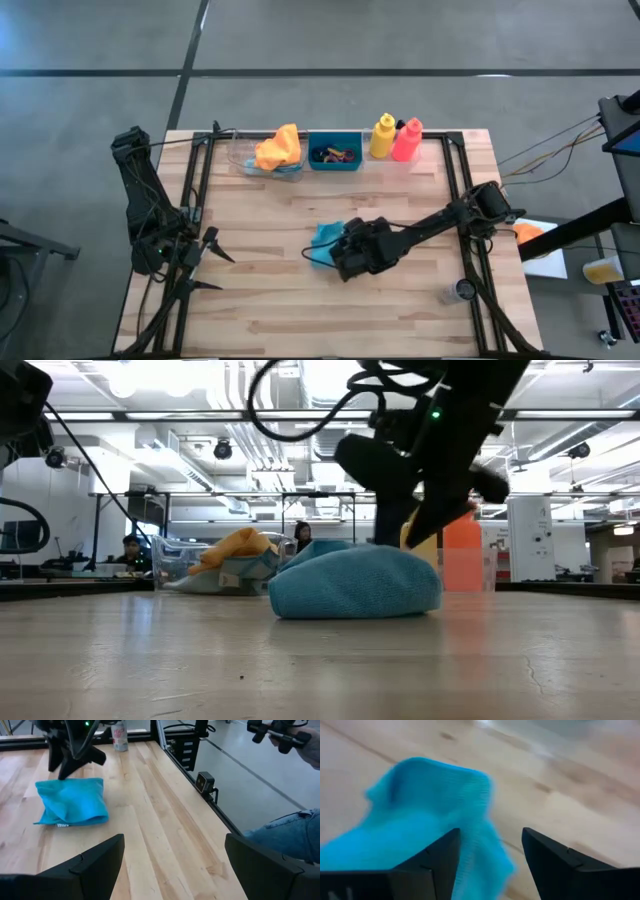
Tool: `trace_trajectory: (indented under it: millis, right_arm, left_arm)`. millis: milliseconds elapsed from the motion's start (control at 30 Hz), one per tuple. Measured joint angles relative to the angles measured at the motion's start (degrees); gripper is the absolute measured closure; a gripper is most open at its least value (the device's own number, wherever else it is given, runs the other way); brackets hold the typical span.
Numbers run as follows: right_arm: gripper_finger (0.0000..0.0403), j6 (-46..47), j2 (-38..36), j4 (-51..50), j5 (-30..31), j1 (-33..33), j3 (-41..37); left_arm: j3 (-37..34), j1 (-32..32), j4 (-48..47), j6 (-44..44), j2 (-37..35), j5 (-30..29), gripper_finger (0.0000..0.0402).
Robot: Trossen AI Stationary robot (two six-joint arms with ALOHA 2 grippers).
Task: Pick & Place Sports Items
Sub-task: Fold the blue towel, then put the folded blue towel into the transparent bin
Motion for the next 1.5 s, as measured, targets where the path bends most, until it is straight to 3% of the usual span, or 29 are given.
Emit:
trace_trajectory:
  millis: [200,367,567,667,900,1167,1500]
  right_arm:
    - [0.0184,1.4,0.0,-10.0,0.5,1.4,4.8]
    - [0.0184,-7.7,-0.2,-10.0,1.6,3.4,8.4]
    - [0.0183,-13.2,-1.7,-13.5,2.2,8.5,12.8]
    - [0.0183,-13.1,-3.5,-14.3,2.4,12.0,13.2]
    - [0.0183,-10.2,-4.9,-14.3,7.6,20.1,13.2]
    - [0.0183,-9.4,-4.9,-14.3,11.4,25.2,13.1]
    - [0.0183,-12.1,-4.9,-14.5,10.5,25.7,13.0]
  left_arm:
    - [0.0,0.0,1.4,-0.1,0.0,-0.5,0.0050]
    - [0.0,0.8,8.1,5.5,1.0,-6.3,0.0050]
    - [0.0,8.3,20.5,10.0,6.2,-7.9,0.0050]
    - [0.0,15.7,27.2,11.0,12.3,-5.4,0.0050]
    - [2.9,31.5,40.7,13.2,33.5,10.4,0.0050]
    - [13.2,33.7,41.7,23.5,54.4,8.1,0.0050]
    - [27.8,37.9,42.1,24.1,72.3,8.0,0.0050]
